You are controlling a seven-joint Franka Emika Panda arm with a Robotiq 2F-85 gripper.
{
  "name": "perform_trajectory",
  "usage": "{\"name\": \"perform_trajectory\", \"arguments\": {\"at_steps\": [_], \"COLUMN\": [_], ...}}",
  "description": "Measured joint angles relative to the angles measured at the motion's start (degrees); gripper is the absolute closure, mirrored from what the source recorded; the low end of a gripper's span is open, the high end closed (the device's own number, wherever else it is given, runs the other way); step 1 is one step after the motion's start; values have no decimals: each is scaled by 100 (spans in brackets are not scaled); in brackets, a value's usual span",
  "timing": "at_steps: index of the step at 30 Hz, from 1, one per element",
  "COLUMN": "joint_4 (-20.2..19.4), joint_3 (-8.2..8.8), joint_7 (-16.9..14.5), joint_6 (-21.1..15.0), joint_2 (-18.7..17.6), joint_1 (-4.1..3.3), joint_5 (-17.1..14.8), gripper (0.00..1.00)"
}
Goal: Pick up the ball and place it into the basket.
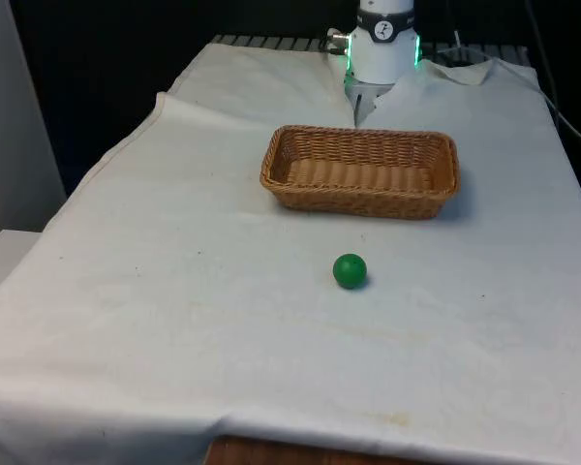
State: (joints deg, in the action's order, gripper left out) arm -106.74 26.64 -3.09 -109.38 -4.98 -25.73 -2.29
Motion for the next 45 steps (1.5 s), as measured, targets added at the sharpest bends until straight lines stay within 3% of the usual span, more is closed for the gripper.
{"name": "perform_trajectory", "arguments": {"at_steps": [23, 45], "joint_4": [361, 355], "joint_3": [-69, -80], "joint_7": [-132, -808], "joint_6": [-1089, -1942], "joint_2": [-985, -1793], "joint_1": [-6, 6], "joint_5": [-235, -435], "gripper": [0, 0]}}
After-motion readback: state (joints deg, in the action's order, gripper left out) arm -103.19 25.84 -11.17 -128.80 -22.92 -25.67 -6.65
